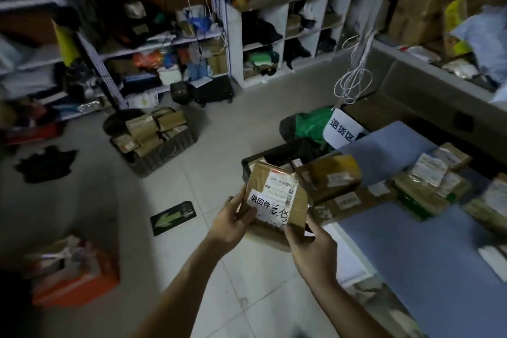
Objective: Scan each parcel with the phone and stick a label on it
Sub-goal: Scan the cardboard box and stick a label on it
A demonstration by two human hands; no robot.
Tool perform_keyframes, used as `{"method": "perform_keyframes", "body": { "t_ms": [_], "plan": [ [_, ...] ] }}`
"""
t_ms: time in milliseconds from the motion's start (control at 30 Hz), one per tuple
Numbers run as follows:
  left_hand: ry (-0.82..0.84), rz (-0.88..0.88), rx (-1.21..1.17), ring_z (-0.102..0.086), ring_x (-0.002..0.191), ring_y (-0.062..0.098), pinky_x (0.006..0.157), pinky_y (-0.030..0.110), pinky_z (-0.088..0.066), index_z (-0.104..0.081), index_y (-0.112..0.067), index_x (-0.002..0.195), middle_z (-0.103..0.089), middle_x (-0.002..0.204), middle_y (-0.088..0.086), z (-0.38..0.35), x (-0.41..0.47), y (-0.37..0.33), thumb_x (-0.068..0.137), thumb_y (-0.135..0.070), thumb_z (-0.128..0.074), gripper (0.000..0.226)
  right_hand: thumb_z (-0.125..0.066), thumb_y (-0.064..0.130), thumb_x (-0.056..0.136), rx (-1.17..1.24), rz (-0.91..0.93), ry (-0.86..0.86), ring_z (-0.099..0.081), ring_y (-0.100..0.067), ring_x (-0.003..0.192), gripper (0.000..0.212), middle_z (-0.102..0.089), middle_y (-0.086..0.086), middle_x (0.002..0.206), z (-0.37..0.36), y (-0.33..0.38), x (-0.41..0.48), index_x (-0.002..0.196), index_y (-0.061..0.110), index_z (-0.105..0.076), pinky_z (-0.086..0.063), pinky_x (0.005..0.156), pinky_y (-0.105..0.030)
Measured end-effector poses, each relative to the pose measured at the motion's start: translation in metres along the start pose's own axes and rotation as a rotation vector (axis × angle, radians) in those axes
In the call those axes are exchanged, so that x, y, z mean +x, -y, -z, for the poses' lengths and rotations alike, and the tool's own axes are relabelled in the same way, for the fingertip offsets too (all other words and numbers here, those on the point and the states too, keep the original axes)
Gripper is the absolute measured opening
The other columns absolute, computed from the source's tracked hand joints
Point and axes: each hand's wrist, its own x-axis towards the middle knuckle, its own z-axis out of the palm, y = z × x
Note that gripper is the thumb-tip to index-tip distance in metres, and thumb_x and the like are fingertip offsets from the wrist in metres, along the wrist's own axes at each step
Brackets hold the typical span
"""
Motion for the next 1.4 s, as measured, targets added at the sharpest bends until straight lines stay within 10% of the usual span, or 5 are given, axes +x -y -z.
{"method": "perform_keyframes", "body": {
  "t_ms": [233,467,700,967,1400],
  "plan": [
    [0.06,0.08,0.048,-0.061,0.122,0.021,0.105,0.049,-0.049,-0.043,-0.028,0.149,-0.064,0.131,0.003,0.068,0.119,0.034,0.1,-0.016,-0.06,0.054,-0.077,0.036,0.087,0.004,-0.074,0.034,-0.062,0.002,0.082,0.032,-0.069,0.02,0.099,-0.102,0.012,0.097,0.116,0.025,-0.071,-0.038,0.063,0.001],
    [0.224,0.084,0.232,-0.065,0.112,0.005,0.092,0.035,-0.057,-0.046,-0.056,0.136,-0.069,0.12,-0.019,0.103,0.296,0.042,0.097,-0.029,-0.06,0.049,-0.062,0.048,0.095,0.151,-0.322,0.005,-0.072,-0.003,0.084,0.027,-0.076,0.011,0.1,-0.191,0.007,0.241,0.114,0.029,-0.071,-0.062,0.074,-0.03],
    [0.361,0.183,0.232,-0.064,0.118,0.011,0.096,0.028,-0.055,-0.039,-0.028,0.152,-0.062,0.136,-0.004,0.107,0.483,0.043,0.086,-0.007,-0.076,0.079,-0.062,0.019,0.099,0.332,-0.493,0.043,-0.071,-0.013,0.097,0.029,-0.074,0.003,0.114,-0.22,-0.001,0.397,0.128,0.021,-0.067,-0.057,0.084,-0.028],
    [0.685,0.048,0.417,-0.063,0.107,-0.011,0.078,0.015,-0.055,-0.038,-0.076,0.125,-0.063,0.116,-0.038,0.056,0.68,0.069,0.075,-0.068,-0.07,0.06,-0.061,0.013,0.099,0.418,-0.679,-0.141,-0.075,-0.013,0.091,0.03,-0.076,0.012,0.106,-0.257,-0.036,0.536,0.11,0.041,-0.068,-0.063,0.08,-0.047],
    [0.902,0.027,0.557,-0.058,0.106,-0.016,0.087,0.022,-0.056,-0.028,-0.055,0.141,-0.06,0.111,-0.032,-0.081,0.938,0.284,0.086,-0.006,-0.075,0.087,-0.076,0.024,0.086,0.362,-0.83,-0.376,-0.072,-0.007,0.101,0.042,-0.076,0.018,0.104,-0.368,-0.282,0.723,0.124,0.04,-0.069,-0.058,0.095,-0.044]
  ]
}}
